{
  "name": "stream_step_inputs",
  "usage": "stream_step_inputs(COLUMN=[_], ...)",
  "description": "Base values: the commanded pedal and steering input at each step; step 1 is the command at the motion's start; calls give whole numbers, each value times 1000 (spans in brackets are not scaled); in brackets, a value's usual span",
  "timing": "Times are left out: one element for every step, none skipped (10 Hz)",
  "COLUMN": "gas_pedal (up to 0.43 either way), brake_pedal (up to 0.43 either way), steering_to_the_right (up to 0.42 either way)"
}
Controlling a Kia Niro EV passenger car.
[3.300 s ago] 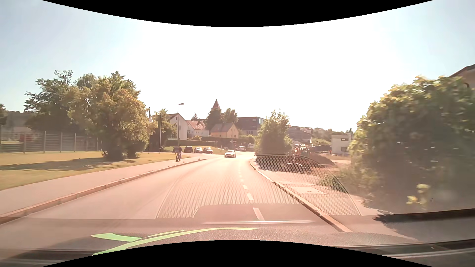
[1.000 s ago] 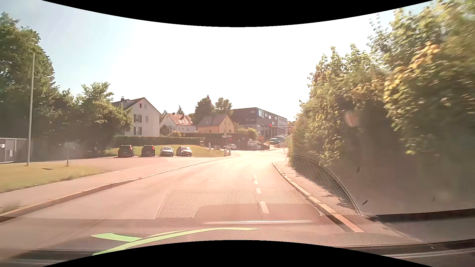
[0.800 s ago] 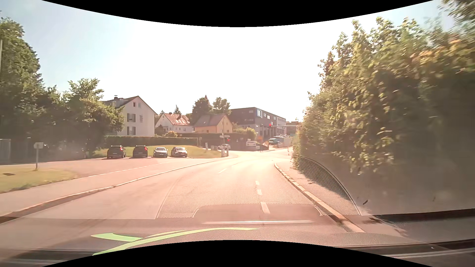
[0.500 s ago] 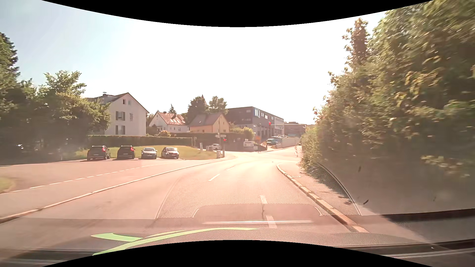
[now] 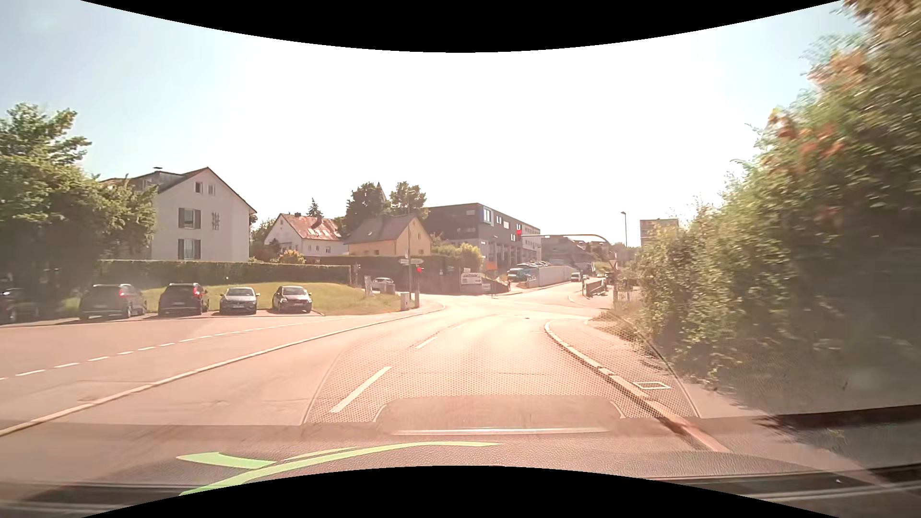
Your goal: Follow the waypoints while adhering to traffic rules and regulations
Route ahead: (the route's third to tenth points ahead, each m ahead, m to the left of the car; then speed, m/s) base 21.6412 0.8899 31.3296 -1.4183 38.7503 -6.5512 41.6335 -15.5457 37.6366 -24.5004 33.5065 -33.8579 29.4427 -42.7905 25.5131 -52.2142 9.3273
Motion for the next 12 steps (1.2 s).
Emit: stream_step_inputs(gas_pedal=[0,0,0,0,0,0,0,0,0,0,0,0], brake_pedal=[207,207,207,207,207,213,213,213,220,226,232,232], steering_to_the_right=[29,32,34,38,40,40,41,41,41,41,41,42])
